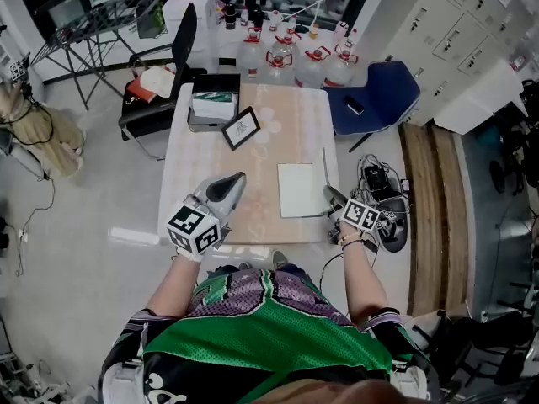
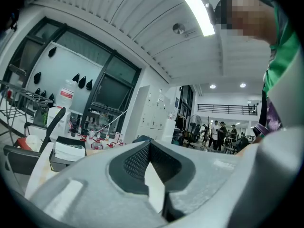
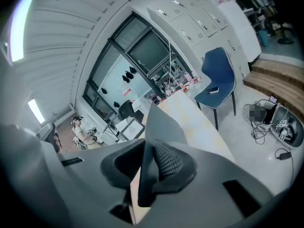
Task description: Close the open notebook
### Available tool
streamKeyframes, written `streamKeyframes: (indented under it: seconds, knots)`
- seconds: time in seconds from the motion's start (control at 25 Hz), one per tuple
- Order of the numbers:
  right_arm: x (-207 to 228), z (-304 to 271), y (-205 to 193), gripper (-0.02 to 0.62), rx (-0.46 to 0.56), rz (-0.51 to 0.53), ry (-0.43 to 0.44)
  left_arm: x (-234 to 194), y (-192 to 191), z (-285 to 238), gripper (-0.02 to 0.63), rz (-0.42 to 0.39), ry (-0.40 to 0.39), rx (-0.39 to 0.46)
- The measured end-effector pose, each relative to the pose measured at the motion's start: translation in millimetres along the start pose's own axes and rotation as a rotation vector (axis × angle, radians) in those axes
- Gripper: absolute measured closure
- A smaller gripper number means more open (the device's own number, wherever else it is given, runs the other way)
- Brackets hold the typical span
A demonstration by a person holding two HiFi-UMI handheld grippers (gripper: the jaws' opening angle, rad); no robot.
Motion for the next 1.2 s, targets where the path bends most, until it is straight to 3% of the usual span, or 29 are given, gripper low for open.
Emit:
streamKeyframes:
  seconds: [0.4, 0.6, 0.84, 1.2]
  knots:
    - [-48, -41, -46, 0.518, -0.077, 0.209, -0.054, -22, -1, 34, 0.591, 0.002, -0.009, -0.013]
    - [-82, -50, -61, 0.514, -0.104, 0.214, 0.017, -24, 3, 40, 0.591, 0.010, -0.013, -0.001]
    - [-102, -32, -59, 0.514, -0.081, 0.231, 0.041, -13, 3, 31, 0.591, 0.008, -0.050, 0.008]
    - [-128, 9, -15, 0.515, -0.012, 0.398, -0.003, 5, 14, 17, 0.591, 0.004, -0.085, 0.019]
Point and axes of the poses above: the fingertips, and each gripper's own axes: z backward along the fingers, x to its right, y out of its top, the point moved 1 cm from there along z, backward along the fingers, and after that the axes turned 1 degree about x, right-handed, at the moved point
